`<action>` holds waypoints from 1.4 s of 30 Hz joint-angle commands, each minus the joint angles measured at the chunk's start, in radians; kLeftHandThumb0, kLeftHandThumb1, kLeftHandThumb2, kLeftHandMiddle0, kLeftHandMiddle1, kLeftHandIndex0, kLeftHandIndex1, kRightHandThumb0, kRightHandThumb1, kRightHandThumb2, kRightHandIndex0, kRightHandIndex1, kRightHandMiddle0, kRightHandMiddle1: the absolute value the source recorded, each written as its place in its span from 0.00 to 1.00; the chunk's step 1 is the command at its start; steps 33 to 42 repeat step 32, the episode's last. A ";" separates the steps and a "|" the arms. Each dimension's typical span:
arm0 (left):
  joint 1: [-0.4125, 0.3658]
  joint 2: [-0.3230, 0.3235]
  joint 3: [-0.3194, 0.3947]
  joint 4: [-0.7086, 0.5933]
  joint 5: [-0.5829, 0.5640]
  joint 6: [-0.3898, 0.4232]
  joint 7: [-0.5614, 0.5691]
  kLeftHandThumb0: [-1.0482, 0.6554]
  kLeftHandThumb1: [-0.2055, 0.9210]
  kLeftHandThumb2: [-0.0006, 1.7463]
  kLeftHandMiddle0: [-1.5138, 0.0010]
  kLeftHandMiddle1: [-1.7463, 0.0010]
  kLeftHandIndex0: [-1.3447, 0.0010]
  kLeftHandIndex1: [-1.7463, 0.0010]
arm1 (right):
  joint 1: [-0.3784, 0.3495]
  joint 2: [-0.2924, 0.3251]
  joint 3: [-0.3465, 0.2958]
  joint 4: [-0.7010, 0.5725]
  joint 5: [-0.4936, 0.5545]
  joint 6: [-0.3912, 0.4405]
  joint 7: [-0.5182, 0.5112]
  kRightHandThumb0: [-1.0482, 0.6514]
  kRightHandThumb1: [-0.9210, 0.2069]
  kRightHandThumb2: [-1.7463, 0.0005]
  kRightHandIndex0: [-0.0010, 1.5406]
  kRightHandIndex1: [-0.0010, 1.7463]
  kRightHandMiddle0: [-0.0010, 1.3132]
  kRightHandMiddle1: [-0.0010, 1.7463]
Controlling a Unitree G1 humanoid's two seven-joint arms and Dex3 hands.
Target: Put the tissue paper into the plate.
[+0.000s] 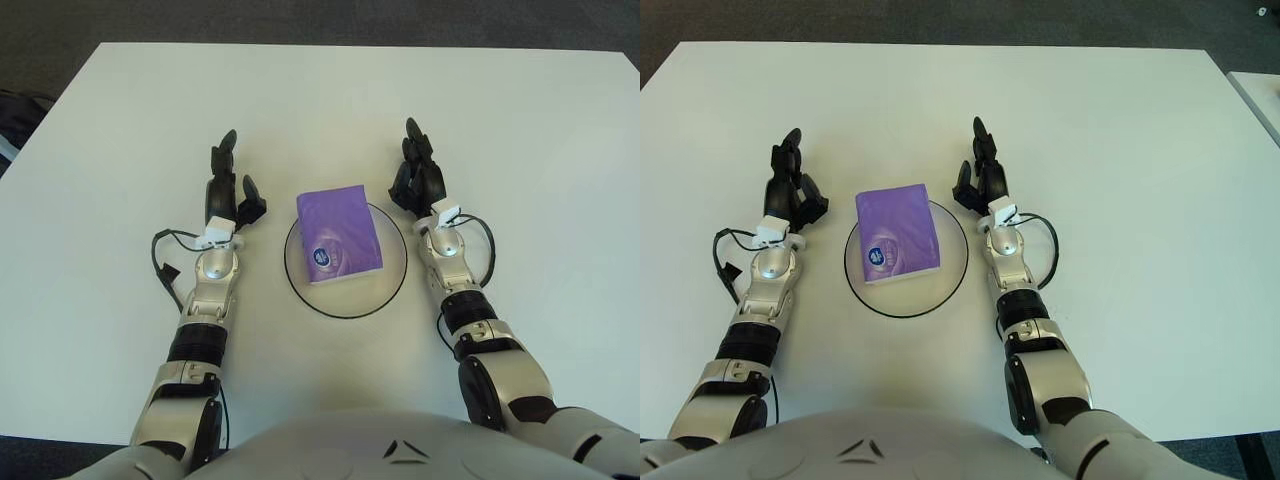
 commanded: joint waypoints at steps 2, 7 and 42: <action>0.127 -0.020 -0.019 0.094 0.032 0.059 0.018 0.13 1.00 0.57 0.93 1.00 1.00 0.76 | 0.290 0.033 0.001 0.113 -0.002 0.049 -0.029 0.11 0.00 0.39 0.00 0.00 0.00 0.00; 0.130 -0.011 -0.021 0.094 0.029 0.073 0.003 0.12 1.00 0.56 0.93 0.99 1.00 0.76 | 0.300 0.042 -0.014 0.099 -0.006 0.024 -0.074 0.14 0.00 0.40 0.00 0.00 0.01 0.00; 0.157 -0.009 -0.044 0.077 0.013 0.072 -0.031 0.12 1.00 0.56 0.92 1.00 1.00 0.79 | 0.349 0.034 -0.047 -0.001 -0.017 -0.075 -0.176 0.18 0.00 0.40 0.07 0.01 0.00 0.16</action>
